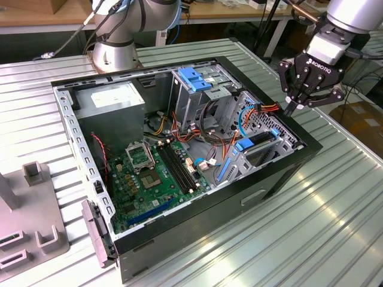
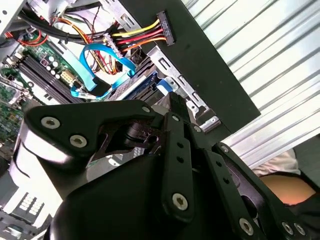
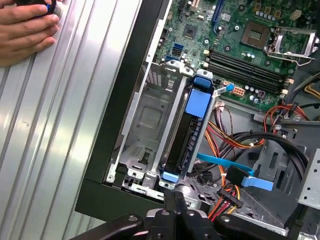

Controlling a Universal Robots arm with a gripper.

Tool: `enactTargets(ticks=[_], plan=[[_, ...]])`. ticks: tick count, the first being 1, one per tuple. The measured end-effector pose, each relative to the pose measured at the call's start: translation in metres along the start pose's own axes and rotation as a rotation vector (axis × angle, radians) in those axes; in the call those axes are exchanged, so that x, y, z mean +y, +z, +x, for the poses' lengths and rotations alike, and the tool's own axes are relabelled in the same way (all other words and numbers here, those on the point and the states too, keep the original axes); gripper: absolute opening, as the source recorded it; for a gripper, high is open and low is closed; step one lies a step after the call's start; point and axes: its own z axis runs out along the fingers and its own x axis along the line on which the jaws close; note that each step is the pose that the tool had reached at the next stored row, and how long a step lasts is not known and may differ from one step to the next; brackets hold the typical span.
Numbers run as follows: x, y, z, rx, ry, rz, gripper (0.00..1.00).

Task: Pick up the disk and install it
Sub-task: 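Insert the first disk wire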

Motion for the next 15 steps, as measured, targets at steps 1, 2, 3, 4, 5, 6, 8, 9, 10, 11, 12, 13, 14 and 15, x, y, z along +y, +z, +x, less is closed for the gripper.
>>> enactTargets(ticks=[1,2,3,4,5,6,8,9,10,11,12,13,14,15], plan=[[-0.0001,0.0006,-0.0002,-0.0002,-0.016,0.0003,0.11],[-0.0002,0.0011,-0.0004,-0.0004,-0.031,0.0006,0.11],[-0.0003,0.0013,-0.0006,-0.0005,-0.04,0.0007,0.11],[-0.0004,0.0015,-0.0007,-0.0005,-0.051,0.0008,0.11],[-0.0006,0.0015,-0.0008,-0.0004,-0.061,0.0009,0.11],[-0.0007,0.0016,-0.0009,-0.0005,-0.071,0.0011,0.11],[-0.0012,0.0017,-0.0014,-0.0005,-0.089,0.0014,0.11],[-0.0014,0.0019,-0.0017,-0.0005,-0.095,0.0014,0.11],[-0.0018,0.002,-0.0022,-0.0008,-0.1,0.0016,0.11],[-0.0023,0.0021,-0.0028,-0.0008,-0.106,0.0017,0.11],[-0.0026,0.0022,-0.0032,-0.0008,-0.111,0.0018,0.11],[-0.003,0.0023,-0.0035,-0.0008,-0.117,0.0018,0.11],[-0.0034,0.0025,-0.0039,-0.0009,-0.124,0.002,0.11],[-0.0039,0.0026,-0.0043,-0.001,-0.13,0.002,0.11]])
